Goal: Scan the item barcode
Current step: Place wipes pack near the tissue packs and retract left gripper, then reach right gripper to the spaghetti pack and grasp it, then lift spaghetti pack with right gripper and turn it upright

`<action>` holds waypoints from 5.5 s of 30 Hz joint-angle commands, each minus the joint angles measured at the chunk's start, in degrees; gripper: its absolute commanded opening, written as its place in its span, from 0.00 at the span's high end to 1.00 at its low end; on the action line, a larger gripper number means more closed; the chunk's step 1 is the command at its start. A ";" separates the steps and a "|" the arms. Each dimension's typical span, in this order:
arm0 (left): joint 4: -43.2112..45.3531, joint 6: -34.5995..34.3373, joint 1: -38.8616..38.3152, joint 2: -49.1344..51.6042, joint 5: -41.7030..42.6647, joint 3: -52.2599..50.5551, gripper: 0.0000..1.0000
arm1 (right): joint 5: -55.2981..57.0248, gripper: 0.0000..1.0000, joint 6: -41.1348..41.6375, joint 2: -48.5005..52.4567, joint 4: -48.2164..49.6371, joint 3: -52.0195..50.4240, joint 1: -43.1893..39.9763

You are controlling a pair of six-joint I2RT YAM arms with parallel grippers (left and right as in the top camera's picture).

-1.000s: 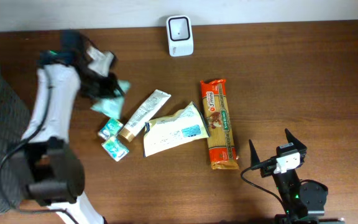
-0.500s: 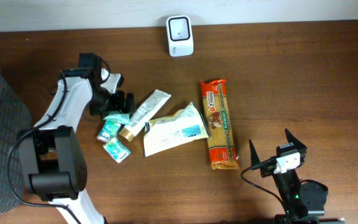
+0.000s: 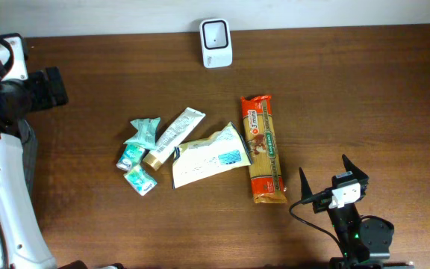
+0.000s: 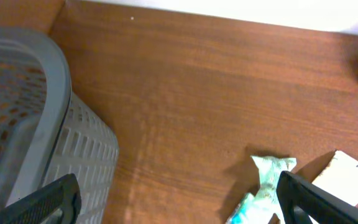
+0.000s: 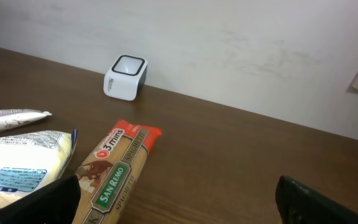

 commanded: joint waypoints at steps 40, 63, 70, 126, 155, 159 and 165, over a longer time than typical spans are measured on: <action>-1.20 -0.52 0.26 0.07 -0.76 0.24 0.01 | -25.66 0.02 2.43 72.81 -39.47 66.42 0.13; -1.20 -0.52 0.26 0.07 -0.76 0.24 0.01 | 10.67 0.20 22.36 109.57 -59.89 73.07 25.73; -1.20 -0.52 0.26 0.07 -0.76 0.24 0.01 | 9.49 0.20 21.29 109.33 -60.52 74.55 15.10; -1.20 -0.52 0.26 0.07 -0.76 0.24 0.01 | -14.40 0.96 -6.38 113.85 -67.54 92.74 17.57; -1.20 -0.52 0.26 0.07 -0.76 0.24 0.01 | -20.83 0.03 -11.82 115.21 -65.61 86.25 -0.72; -1.20 -0.52 0.26 0.09 -0.76 0.24 0.01 | -14.88 0.01 -11.76 115.23 -63.06 80.85 3.61; -1.20 -0.52 0.26 0.07 -0.76 0.24 0.01 | -8.83 0.18 -11.54 115.23 -61.94 78.99 4.46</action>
